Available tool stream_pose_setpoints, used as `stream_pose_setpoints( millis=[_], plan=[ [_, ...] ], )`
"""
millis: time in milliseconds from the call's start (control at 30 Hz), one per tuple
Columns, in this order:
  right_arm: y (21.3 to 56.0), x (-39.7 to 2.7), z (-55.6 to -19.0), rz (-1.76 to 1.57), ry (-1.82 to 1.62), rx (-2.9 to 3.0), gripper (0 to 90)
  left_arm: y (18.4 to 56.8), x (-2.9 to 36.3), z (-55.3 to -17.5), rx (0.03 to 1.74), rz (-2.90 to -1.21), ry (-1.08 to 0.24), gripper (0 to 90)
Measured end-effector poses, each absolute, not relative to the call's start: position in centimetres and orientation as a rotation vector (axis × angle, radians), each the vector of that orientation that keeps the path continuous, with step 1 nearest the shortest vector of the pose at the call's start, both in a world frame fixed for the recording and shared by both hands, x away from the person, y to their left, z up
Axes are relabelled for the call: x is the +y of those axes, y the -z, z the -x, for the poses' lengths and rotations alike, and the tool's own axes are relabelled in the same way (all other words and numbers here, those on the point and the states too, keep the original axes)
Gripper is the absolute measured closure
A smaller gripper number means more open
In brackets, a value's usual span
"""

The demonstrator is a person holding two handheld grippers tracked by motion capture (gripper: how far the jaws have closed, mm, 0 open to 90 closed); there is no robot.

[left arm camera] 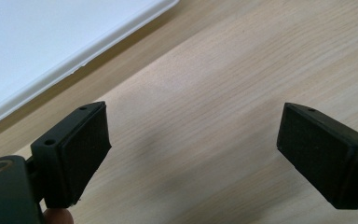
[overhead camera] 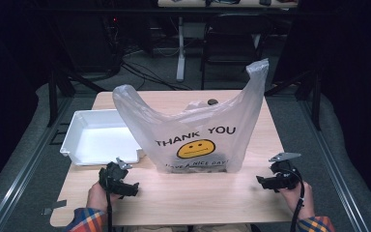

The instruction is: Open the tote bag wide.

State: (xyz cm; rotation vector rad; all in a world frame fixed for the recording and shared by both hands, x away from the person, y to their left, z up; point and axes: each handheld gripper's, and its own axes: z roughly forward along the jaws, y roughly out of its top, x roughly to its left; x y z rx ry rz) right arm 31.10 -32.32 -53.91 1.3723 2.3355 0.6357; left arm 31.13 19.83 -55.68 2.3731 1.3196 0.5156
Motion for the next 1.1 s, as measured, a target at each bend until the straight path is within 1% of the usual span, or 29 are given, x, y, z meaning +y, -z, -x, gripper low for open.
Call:
stream_pose_setpoints(
  millis=[133,200,400,500,667,767,833,1000,1100],
  plan=[
    [53.7,-32.3,-31.0,-1.360,-0.656,2.328,20.5,55.3,19.9,-30.9,1.318,-2.346,-0.503,10.6],
    [53.6,-32.2,-30.9,-1.362,-0.652,2.329,20.5,55.2,19.9,-30.8,1.315,-2.339,-0.494,13.2],
    [53.7,-32.0,-30.8,-1.383,-0.712,2.322,20.4,54.7,19.7,-30.5,1.286,-2.309,-0.486,13.5],
    [53.2,-32.0,-30.7,-1.364,-0.715,2.332,20.6,54.3,19.5,-30.4,1.270,-2.297,-0.493,13.8],
    [52.8,-31.6,-30.7,-1.363,-0.814,2.324,21.8,53.3,19.4,-30.3,1.244,-2.247,-0.502,14.4],
    [52.2,-31.3,-30.7,-1.338,-0.834,2.342,23.8,52.8,19.4,-30.2,1.229,-2.221,-0.488,14.6],
    [52.1,-30.9,-30.6,-1.343,-0.899,2.332,25.1,52.2,19.2,-30.0,1.211,-2.203,-0.516,15.1],
    [51.0,-29.4,-30.6,-1.280,-0.958,2.345,28.8,50.8,18.8,-29.5,1.165,-2.166,-0.524,18.2],
    [50.6,-28.9,-30.7,-1.257,-0.980,2.352,29.8,50.0,18.4,-29.6,1.153,-2.135,-0.540,18.3]
  ],
)
